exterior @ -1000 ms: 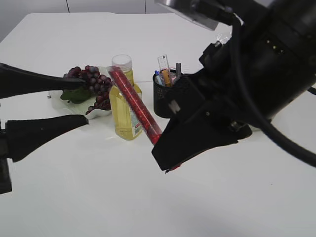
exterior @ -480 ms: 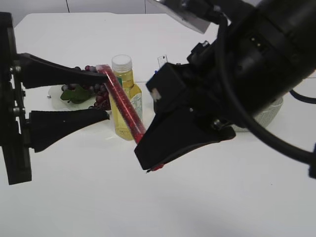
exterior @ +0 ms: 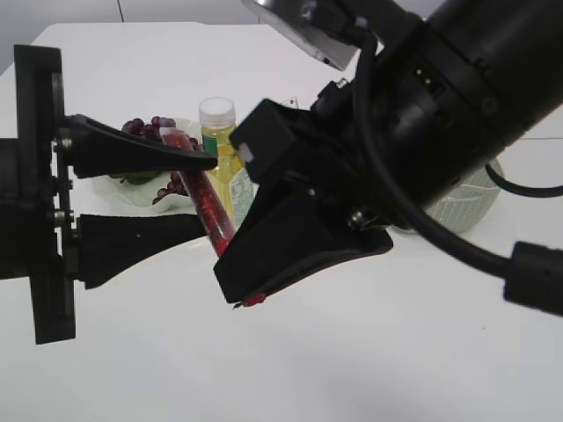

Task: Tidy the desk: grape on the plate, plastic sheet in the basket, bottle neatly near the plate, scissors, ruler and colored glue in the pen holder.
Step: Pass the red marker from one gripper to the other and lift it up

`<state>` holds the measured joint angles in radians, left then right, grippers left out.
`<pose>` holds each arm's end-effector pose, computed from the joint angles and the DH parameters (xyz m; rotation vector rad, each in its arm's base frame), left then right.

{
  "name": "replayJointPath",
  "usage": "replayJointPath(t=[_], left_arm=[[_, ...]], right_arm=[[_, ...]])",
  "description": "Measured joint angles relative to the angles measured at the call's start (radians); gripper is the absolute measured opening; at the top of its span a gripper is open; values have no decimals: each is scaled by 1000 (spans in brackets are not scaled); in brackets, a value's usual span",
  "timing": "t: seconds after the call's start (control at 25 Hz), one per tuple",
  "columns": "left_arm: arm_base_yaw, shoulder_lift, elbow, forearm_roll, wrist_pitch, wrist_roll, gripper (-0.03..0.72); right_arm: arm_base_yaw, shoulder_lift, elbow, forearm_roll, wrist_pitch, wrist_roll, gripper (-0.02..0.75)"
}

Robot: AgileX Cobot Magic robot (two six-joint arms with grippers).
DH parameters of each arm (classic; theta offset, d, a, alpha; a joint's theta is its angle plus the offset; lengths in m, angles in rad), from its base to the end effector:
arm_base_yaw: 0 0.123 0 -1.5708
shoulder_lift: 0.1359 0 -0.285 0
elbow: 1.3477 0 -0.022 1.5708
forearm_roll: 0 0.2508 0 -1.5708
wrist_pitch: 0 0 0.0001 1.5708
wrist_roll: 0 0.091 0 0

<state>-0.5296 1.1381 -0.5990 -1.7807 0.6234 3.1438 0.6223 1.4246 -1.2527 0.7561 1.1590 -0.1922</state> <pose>0.1663 -0.1576 0.2835 1.6594 0.7436 -0.0140 0.1941 0.2097 0.3451 -0.8415 2.6392 1.1479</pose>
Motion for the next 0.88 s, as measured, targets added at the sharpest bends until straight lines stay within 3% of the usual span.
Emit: replayJointPath(t=[0.24, 0.56, 0.88], left_arm=[[0, 11, -1, -1, -6, 4, 244], [0, 38, -2, -1, -13, 5, 211], [-2, 39, -2, 8, -63, 15, 56]], right_arm=[[0, 0, 0, 11, 2, 0, 76], [0, 4, 0, 13, 2, 8, 76], [-2, 4, 0, 32, -19, 12, 76]])
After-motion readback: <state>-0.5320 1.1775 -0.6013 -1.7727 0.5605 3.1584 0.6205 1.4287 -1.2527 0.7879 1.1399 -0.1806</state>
